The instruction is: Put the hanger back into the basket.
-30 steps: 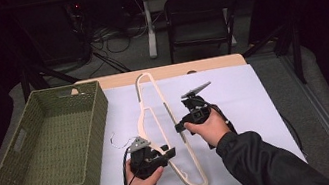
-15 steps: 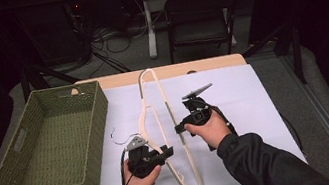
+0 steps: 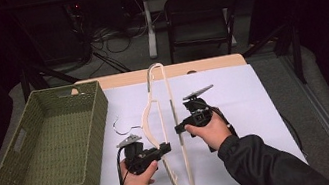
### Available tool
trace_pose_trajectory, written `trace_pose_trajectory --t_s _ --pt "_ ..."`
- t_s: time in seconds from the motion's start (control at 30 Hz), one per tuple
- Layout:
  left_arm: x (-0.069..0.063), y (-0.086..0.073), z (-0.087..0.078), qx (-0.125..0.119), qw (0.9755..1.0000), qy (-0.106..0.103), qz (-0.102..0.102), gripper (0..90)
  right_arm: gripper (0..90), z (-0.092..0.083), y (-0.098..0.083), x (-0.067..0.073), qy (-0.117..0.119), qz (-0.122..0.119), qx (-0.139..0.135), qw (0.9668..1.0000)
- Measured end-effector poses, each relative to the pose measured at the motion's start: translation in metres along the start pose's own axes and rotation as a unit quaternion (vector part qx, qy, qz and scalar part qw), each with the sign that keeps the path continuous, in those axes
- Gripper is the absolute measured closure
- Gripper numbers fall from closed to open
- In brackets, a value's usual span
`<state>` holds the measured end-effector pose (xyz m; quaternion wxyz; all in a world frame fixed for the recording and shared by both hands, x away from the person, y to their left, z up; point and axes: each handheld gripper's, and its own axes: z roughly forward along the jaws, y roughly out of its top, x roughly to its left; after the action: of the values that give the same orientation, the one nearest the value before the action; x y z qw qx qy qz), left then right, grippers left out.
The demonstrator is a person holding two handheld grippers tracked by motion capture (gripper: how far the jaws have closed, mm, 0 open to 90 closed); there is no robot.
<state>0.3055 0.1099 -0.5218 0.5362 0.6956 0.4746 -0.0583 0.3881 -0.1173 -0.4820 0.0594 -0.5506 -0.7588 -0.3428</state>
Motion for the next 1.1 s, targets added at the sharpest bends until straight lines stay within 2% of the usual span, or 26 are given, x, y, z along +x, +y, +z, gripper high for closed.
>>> trace_pose_trajectory --t_s 0.07,0.13,0.17,0.27,0.37,0.4,0.43,0.5,0.57,0.6,0.63,0.67,0.7,0.73,0.8,0.83,0.87,0.9,1.0,1.1 --pt "0.001 0.000 0.000 -0.003 1.0000 -0.004 -0.008 83.2 74.9 0.000 0.000 -0.001 -0.003 -0.003 0.002 1.0000" --pt "0.004 0.000 0.000 -0.005 0.9996 -0.014 -0.026 83.9 74.8 0.000 0.000 -0.001 -0.003 -0.003 0.002 1.0000" --pt "0.005 0.000 0.001 -0.010 0.9987 -0.021 -0.046 84.4 74.5 0.000 0.000 -0.001 -0.002 -0.004 0.003 1.0000" --pt "0.010 0.001 -0.001 -0.012 0.9959 -0.037 -0.081 86.7 69.9 -0.003 0.000 -0.001 0.003 -0.008 0.001 1.0000" --pt "0.010 0.004 -0.005 -0.023 0.9949 -0.035 -0.092 87.1 64.4 -0.006 -0.001 0.000 0.005 -0.015 -0.009 0.9998" --pt "0.012 0.006 -0.008 -0.030 0.9943 -0.038 -0.095 87.1 57.8 -0.009 -0.002 0.001 0.014 -0.017 -0.027 0.9994" --pt "0.012 0.006 -0.008 -0.030 0.9943 -0.038 -0.095 87.2 57.8 -0.009 -0.002 0.001 0.014 -0.017 -0.027 0.9994" --pt "0.012 0.010 -0.013 -0.033 0.9936 -0.038 -0.101 87.1 53.5 -0.019 -0.007 0.003 0.019 -0.034 -0.043 0.9983" --pt "0.011 0.015 -0.020 -0.040 0.9948 -0.030 -0.089 87.2 53.3 -0.025 -0.010 0.002 0.027 -0.037 -0.050 0.9977" --pt "0.011 0.015 -0.020 -0.040 0.9948 -0.030 -0.089 87.2 53.2 -0.027 -0.011 0.001 0.027 -0.039 -0.052 0.9975" --pt "0.007 0.019 -0.026 -0.042 0.9960 -0.022 -0.076 87.2 53.0 -0.031 -0.014 0.000 0.032 -0.039 -0.058 0.9970" --pt "0.007 0.019 -0.026 -0.042 0.9960 -0.022 -0.076 87.2 53.0 -0.031 -0.014 0.000 0.032 -0.039 -0.058 0.9970" --pt "0.004 0.023 -0.030 -0.042 0.9969 -0.017 -0.064 87.2 52.6 -0.037 -0.018 -0.004 0.032 -0.037 -0.065 0.9967" --pt "0.004 0.023 -0.030 -0.042 0.9969 -0.017 -0.064 87.2 52.6 -0.037 -0.018 -0.004 0.032 -0.037 -0.065 0.9967" --pt "0.000 0.026 -0.035 -0.041 0.9977 -0.014 -0.052 87.2 52.7 -0.039 -0.021 -0.009 0.033 -0.030 -0.062 0.9971" --pt "-0.003 0.029 -0.039 -0.040 0.9983 -0.010 -0.042 87.2 53.1 -0.039 -0.025 -0.018 0.026 -0.024 -0.058 0.9977" --pt "-0.003 0.029 -0.039 -0.040 0.9983 -0.010 -0.042 87.2 53.1 -0.039 -0.025 -0.018 0.026 -0.024 -0.058 0.9977" --pt "-0.005 0.031 -0.041 -0.039 0.9987 -0.006 -0.032 87.2 53.2 -0.039 -0.026 -0.025 0.022 -0.015 -0.058 0.9980" --pt "-0.008 0.035 -0.044 -0.038 0.9991 0.008 -0.015 87.2 53.2 -0.039 -0.027 -0.030 0.021 -0.008 -0.060 0.9979" --pt "-0.009 0.037 -0.047 -0.035 0.9993 0.013 -0.003 87.2 53.4 -0.040 -0.028 -0.034 0.022 -0.004 -0.064 0.9977"
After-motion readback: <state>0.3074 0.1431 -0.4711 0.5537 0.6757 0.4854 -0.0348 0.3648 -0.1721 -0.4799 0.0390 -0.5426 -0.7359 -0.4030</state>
